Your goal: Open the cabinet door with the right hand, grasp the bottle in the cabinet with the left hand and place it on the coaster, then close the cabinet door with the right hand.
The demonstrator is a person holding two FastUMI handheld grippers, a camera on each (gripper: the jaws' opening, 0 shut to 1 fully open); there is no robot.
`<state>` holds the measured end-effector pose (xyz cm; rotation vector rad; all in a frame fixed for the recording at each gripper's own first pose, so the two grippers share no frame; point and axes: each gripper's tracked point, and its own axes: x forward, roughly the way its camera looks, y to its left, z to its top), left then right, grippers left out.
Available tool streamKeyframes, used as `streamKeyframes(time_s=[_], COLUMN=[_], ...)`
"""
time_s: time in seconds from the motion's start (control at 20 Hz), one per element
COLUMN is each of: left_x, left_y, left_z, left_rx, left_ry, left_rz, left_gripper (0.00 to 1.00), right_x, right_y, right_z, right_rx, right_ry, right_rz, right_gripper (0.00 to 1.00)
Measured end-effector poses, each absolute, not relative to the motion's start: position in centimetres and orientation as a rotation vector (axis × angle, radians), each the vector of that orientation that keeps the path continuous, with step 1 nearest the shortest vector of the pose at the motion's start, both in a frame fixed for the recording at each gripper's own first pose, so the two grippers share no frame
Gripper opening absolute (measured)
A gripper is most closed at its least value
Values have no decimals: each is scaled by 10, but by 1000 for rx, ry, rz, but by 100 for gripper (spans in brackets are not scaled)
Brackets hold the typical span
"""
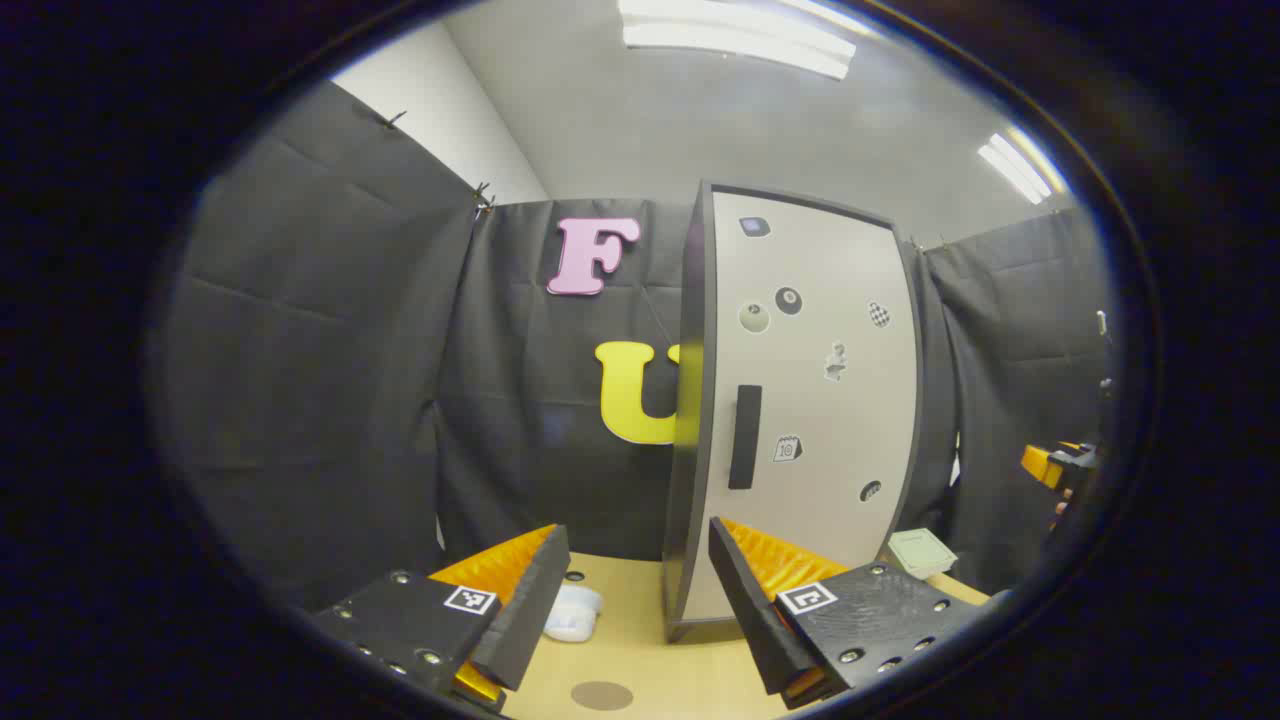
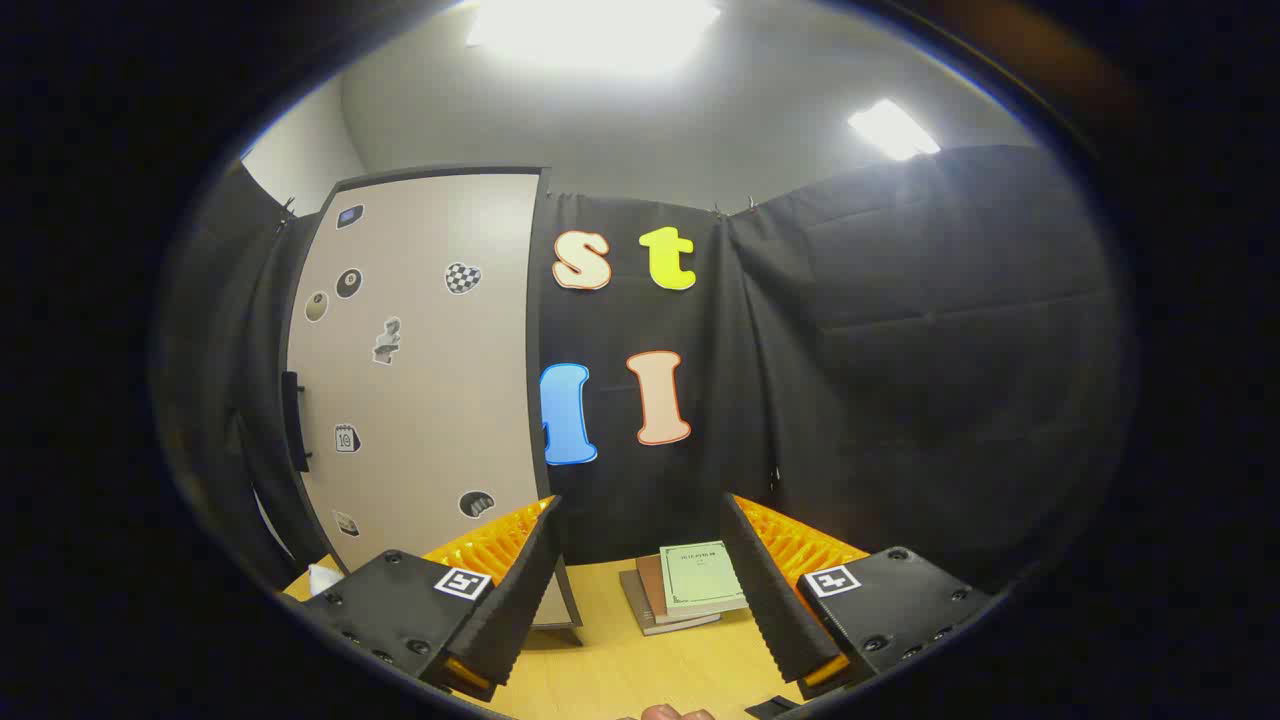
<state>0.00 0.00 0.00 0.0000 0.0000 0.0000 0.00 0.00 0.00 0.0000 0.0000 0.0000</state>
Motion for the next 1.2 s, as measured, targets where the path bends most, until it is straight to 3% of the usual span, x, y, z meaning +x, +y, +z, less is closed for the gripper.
streamKeyframes(time_s=[0.7, 1.2], left_x=[-9, -24], left_y=[19, 24], left_z=[-35, -70], left_rx=[-63, -128], left_ry=[56, 91], left_rz=[35, 59], left_gripper=[86, 84], right_x=[-2, 14], right_y=[42, 96], right_z=[-29, 0], right_rx=[-35, -10], right_ry=[81, 76], right_rz=[83, 178], right_gripper=[98, 98])
